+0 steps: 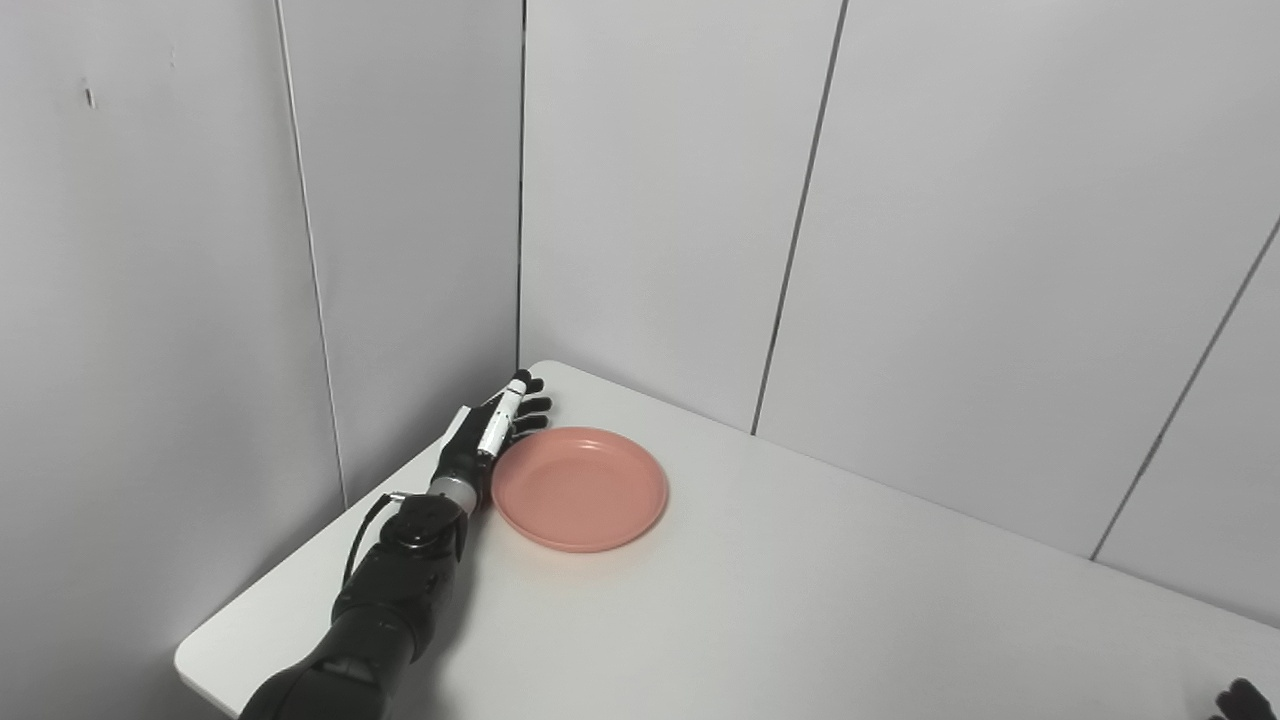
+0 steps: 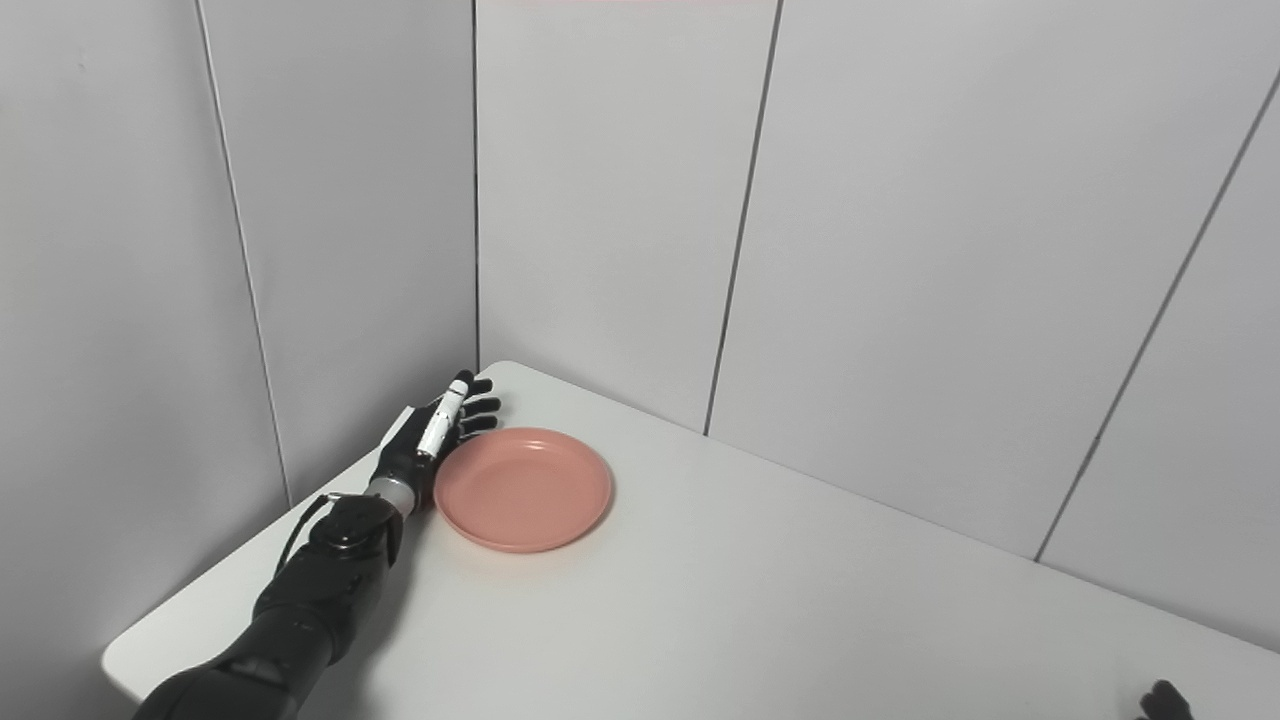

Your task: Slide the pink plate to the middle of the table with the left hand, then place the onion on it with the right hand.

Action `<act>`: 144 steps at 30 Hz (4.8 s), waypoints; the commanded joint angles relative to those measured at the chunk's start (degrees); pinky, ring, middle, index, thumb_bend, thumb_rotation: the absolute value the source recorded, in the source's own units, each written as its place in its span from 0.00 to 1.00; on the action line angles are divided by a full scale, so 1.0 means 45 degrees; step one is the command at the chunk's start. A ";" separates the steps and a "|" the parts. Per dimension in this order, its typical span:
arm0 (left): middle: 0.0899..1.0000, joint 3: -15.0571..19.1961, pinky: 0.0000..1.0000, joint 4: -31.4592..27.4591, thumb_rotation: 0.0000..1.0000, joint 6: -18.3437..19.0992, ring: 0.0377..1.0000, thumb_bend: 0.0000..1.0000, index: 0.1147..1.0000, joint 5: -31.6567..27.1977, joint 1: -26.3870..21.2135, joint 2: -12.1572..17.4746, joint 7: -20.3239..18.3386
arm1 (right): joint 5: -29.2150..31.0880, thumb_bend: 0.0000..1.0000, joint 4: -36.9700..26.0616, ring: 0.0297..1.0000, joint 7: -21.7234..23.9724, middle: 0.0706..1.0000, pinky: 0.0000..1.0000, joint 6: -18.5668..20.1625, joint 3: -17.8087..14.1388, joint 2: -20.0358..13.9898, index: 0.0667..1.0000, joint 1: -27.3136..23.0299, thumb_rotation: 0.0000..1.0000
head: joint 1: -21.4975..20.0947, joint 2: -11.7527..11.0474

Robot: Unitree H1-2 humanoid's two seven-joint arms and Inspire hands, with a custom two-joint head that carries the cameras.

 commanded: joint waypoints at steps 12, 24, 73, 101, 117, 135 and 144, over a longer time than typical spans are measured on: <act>0.81 -0.0272 0.83 -0.0115 1.00 -0.0357 0.82 0.55 0.80 -0.0187 -0.0309 -0.0613 -0.0471 | 0.0121 0.67 0.0187 1.00 0.0011 0.97 1.00 0.0242 0.0048 0.0261 0.94 0.0667 0.74 | -0.0027 0.0067; 0.79 -0.0425 0.81 -0.0437 1.00 -0.0454 0.80 0.56 0.79 -0.0153 -0.0326 -0.1242 -0.0307 | 0.0132 0.68 0.0142 0.99 -0.0001 0.96 1.00 0.0235 0.0055 0.0311 0.95 0.0663 0.73 | -0.0157 0.0129; 0.83 -0.1760 0.83 -0.2891 1.00 0.1293 0.83 0.53 0.83 -0.0372 0.0252 -0.3213 -0.1225 | -0.2020 0.56 -0.3440 1.00 -0.2380 0.98 1.00 0.2456 0.1297 0.2498 0.96 0.0913 0.63 | -0.5742 0.1706; 0.85 -0.2341 0.83 -0.4950 1.00 0.2431 0.85 0.52 0.85 -0.0196 0.1497 -0.4615 -0.1439 | -0.2617 0.54 -0.3232 0.99 -0.2930 0.97 1.00 0.2373 0.1596 0.2885 0.95 0.0682 0.65 | -0.7340 0.2014; 0.87 -0.2652 0.86 -0.5683 1.00 0.2314 0.87 0.52 0.87 0.0305 0.2166 -0.5541 -0.0885 | -0.2779 0.52 -0.3082 1.00 -0.2767 0.98 1.00 0.2339 0.1779 0.2792 0.97 0.0586 0.69 | -0.7641 0.1810; 0.88 -0.2862 0.86 -0.6004 1.00 0.2061 0.86 0.52 0.89 0.0606 0.2506 -0.5947 -0.0623 | -0.2727 0.48 -0.2821 1.00 -0.2553 1.00 1.00 0.2112 0.2074 0.2826 1.00 0.0448 0.74 | -0.8695 0.1715; 0.87 -0.3034 0.87 -0.6321 1.00 0.2442 0.86 0.53 0.88 0.0745 0.2688 -0.6064 -0.0599 | -0.2646 0.49 -0.2728 1.00 -0.2545 1.00 1.00 0.2044 0.2127 0.2784 1.00 0.0401 0.75 | -0.8602 0.1754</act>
